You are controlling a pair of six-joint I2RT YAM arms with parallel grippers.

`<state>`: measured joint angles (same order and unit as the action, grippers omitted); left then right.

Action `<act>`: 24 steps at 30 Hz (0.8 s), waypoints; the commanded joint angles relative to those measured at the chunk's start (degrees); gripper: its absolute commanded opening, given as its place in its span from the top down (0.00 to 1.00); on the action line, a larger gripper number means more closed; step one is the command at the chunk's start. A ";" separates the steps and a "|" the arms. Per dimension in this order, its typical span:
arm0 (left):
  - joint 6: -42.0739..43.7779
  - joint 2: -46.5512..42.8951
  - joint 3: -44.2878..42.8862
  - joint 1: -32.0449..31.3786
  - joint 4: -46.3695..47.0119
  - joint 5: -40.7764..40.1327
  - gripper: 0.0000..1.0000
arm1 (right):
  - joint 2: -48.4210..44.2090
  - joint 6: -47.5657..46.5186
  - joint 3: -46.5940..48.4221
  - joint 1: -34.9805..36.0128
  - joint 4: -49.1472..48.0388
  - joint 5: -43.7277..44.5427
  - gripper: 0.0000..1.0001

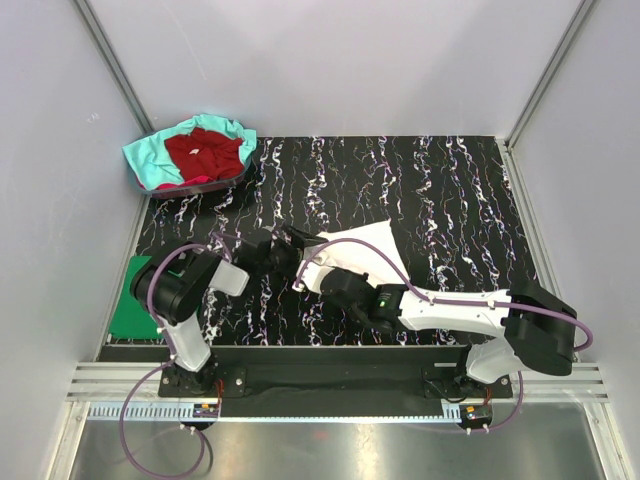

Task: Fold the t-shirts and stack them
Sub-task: Neatly place the folded tshirt to the corner

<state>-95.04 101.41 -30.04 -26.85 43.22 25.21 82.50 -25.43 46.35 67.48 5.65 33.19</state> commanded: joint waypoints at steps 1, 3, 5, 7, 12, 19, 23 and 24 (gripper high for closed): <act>-1.37 4.58 -0.19 0.13 2.55 -1.22 0.03 | -1.46 1.26 1.46 -0.33 -1.26 -1.29 1.00; -1.55 6.08 -0.11 0.13 4.32 -1.13 0.18 | -1.46 1.26 1.46 -0.33 -1.26 -1.29 1.00; -1.37 6.26 0.25 0.22 5.38 -1.92 0.31 | -1.55 1.61 1.46 -0.33 -1.17 -1.63 1.00; 0.37 6.26 0.34 0.40 4.59 -1.92 0.52 | -1.90 1.96 1.64 -0.33 -0.56 -1.99 1.00; 8.02 6.00 -2.64 1.89 -0.49 -0.08 1.00 | -3.30 5.82 2.69 -0.25 3.13 -4.09 0.85; 31.36 -7.51 -9.77 2.77 -30.44 -4.28 1.00 | -15.50 22.58 5.42 -0.25 17.00 -2.97 0.00; 39.05 -21.65 -11.26 3.03 -45.48 -13.16 1.00 | -21.40 28.50 6.56 -0.33 22.12 -0.15 0.00; 40.02 -23.78 -11.53 3.12 -50.99 -14.65 1.00 | -22.29 29.12 6.56 -0.25 22.99 0.55 0.00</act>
<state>-65.47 85.52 -38.87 -24.21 8.40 18.46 63.35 -4.21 50.65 67.44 23.07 30.28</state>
